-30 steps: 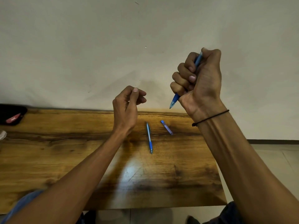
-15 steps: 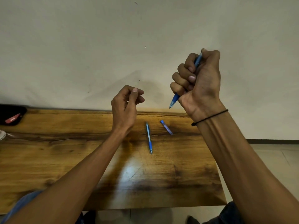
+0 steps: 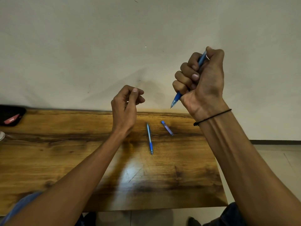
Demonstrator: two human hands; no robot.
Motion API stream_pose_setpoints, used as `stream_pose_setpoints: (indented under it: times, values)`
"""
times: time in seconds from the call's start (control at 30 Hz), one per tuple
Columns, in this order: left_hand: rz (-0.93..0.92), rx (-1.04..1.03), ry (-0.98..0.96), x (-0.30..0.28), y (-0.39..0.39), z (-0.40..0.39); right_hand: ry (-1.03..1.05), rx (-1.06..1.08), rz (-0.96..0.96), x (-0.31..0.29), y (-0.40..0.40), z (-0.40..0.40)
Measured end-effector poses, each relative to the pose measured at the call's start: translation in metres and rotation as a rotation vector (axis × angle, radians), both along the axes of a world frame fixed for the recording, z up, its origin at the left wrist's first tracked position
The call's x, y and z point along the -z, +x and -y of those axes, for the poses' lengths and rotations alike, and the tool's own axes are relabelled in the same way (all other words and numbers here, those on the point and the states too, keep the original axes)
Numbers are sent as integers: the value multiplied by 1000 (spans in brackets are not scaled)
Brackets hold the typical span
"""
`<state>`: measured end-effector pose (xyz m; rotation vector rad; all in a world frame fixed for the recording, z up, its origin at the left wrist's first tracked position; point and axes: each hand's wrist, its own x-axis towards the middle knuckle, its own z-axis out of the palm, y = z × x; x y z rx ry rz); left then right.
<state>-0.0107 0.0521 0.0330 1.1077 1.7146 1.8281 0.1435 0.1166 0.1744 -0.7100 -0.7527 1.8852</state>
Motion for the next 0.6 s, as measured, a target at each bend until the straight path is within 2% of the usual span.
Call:
stream_pose_setpoints:
  times: [0.6]
  values:
    - [0,10,4,3,1,0,-14,15,-16,1,1,-1]
